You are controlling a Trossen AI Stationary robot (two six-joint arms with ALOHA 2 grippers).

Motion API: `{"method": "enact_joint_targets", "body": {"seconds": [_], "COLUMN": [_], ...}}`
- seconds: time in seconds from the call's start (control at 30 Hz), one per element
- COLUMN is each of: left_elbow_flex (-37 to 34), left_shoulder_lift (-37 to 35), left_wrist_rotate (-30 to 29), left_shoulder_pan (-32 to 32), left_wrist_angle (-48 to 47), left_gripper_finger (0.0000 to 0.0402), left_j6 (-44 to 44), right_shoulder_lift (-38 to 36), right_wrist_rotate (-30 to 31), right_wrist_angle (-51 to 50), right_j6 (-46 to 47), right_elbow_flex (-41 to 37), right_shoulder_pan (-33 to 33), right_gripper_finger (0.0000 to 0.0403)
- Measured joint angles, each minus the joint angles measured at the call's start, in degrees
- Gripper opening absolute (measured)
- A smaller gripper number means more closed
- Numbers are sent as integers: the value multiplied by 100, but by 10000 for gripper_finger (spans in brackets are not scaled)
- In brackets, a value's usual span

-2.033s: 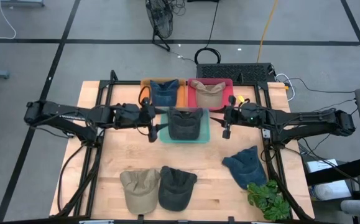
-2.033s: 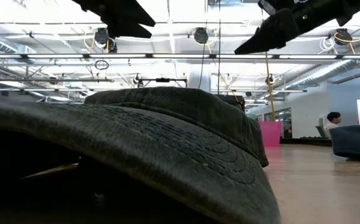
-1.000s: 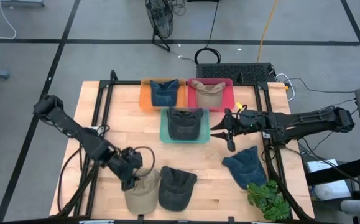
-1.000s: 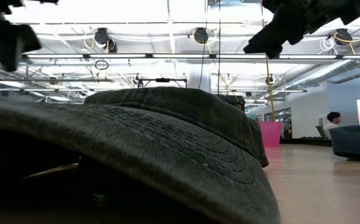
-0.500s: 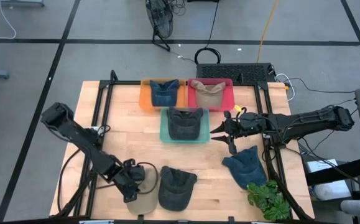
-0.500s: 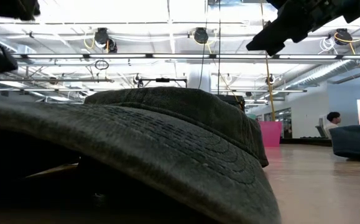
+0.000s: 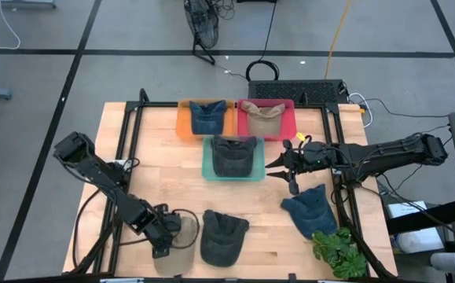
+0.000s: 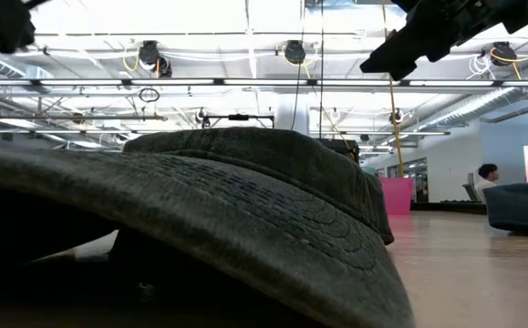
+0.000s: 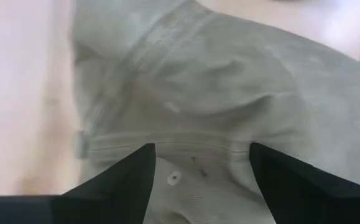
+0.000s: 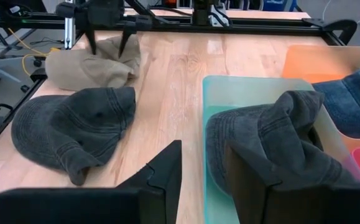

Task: Pick & Place hat
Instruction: Put the brown cap into the pink bin

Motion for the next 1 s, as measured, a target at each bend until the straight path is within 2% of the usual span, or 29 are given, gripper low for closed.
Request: {"method": "enact_joint_targets", "body": {"seconds": [0.17,0.4,0.6,0.8,1.0], "left_elbow_flex": [0,192,282,282,282], "left_shoulder_lift": [-193,-713,-1121,-808,-210], "left_wrist_rotate": [-366,486,485,-148,-121], "left_shoulder_pan": [297,539,360,95,64], "left_wrist_angle": [-835,-899,-731,-526,-397], "left_gripper_finger": [271,271,271,271,271], "left_j6": [43,250,-93,-231,-277], "right_shoulder_lift": [0,0,0,0,-1], "right_wrist_rotate": [8,8,10,-7,3], "right_wrist_angle": [0,-2,-11,-217,-260], "right_j6": [-45,-43,126,353,355], "right_elbow_flex": [0,0,0,0,-2], "right_shoulder_pan": [-1,1,1,1,1], "right_gripper_finger": [100,100,100,100,100]}}
